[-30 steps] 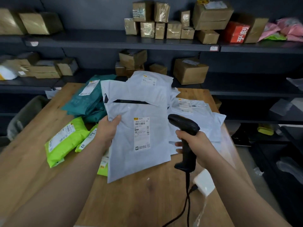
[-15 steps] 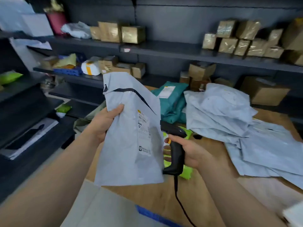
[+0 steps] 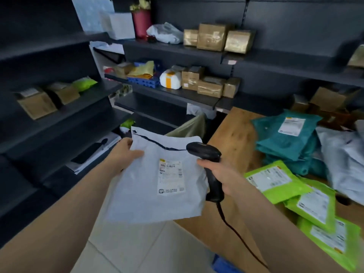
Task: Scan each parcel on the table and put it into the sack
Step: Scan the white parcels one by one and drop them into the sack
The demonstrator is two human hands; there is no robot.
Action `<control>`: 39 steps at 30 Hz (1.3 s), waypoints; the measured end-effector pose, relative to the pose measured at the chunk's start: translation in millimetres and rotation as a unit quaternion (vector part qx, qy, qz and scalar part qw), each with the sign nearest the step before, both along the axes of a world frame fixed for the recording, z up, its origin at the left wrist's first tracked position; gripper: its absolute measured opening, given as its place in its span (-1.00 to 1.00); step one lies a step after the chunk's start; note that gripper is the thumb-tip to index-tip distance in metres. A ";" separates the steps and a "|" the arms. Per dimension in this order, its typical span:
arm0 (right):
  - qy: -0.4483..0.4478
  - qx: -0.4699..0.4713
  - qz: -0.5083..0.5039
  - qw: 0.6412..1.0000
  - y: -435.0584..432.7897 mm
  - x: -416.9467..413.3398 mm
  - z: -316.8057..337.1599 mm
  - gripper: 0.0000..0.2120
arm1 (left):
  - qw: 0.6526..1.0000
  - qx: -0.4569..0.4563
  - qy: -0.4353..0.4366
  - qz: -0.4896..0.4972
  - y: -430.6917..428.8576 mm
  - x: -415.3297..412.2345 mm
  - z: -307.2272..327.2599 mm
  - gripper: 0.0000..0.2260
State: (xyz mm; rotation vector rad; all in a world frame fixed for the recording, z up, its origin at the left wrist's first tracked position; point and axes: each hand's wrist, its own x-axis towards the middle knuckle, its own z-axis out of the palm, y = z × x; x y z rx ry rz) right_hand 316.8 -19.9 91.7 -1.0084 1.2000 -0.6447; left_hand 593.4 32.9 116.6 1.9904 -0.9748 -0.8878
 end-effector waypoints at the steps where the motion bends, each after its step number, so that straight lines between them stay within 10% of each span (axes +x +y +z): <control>1: -0.003 0.003 0.002 1.000 -9.8 16.3 -2.5 -0.72 | 1.000 0.005 -0.003 -0.013 -7.8 13.2 -7.4 -0.67; 17: 0.016 0.061 -0.035 0.997 -216.7 193.9 -61.1 -0.69 | 0.997 0.036 -0.060 -0.026 -234.7 179.5 -97.6 -0.67; 39: 0.172 0.208 -0.268 0.925 -398.6 279.8 -260.2 -0.59 | 0.925 0.207 -0.003 -0.320 -519.9 241.6 -346.0 -0.83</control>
